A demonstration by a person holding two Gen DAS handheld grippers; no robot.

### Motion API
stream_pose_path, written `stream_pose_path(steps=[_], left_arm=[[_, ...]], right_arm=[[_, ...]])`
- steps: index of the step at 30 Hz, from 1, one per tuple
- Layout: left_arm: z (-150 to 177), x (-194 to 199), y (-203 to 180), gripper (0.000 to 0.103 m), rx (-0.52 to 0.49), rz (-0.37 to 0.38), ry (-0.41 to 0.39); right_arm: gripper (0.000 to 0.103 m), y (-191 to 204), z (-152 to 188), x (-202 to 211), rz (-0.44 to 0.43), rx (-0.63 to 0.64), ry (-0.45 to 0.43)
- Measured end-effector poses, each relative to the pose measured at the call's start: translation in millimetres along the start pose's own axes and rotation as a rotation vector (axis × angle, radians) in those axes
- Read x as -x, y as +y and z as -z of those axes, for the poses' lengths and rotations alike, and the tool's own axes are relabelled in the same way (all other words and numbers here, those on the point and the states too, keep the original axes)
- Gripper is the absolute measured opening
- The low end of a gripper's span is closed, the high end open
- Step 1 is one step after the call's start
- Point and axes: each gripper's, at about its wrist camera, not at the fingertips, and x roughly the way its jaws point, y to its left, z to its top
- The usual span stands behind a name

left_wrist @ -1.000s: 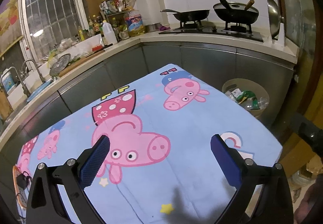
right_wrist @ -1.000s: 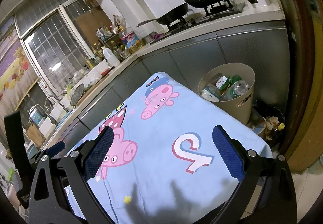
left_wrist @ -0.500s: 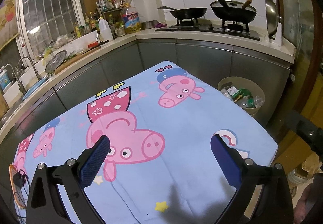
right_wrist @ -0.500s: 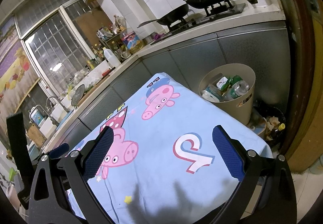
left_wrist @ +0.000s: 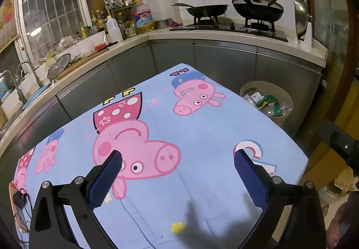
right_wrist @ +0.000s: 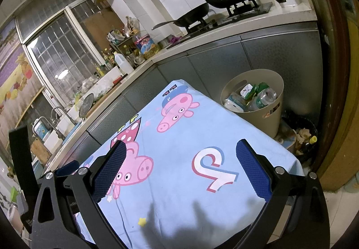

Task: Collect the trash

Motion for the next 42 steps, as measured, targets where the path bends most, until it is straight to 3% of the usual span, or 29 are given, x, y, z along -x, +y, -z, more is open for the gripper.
stream_pose_path(steps=[42], left_arm=[[-4.2, 5.4, -6.5, 0.099, -0.018, 0.038, -0.003]], right_arm=[[0.097, -1.3, -6.2, -1.2, -0.001, -0.004, 0.003]])
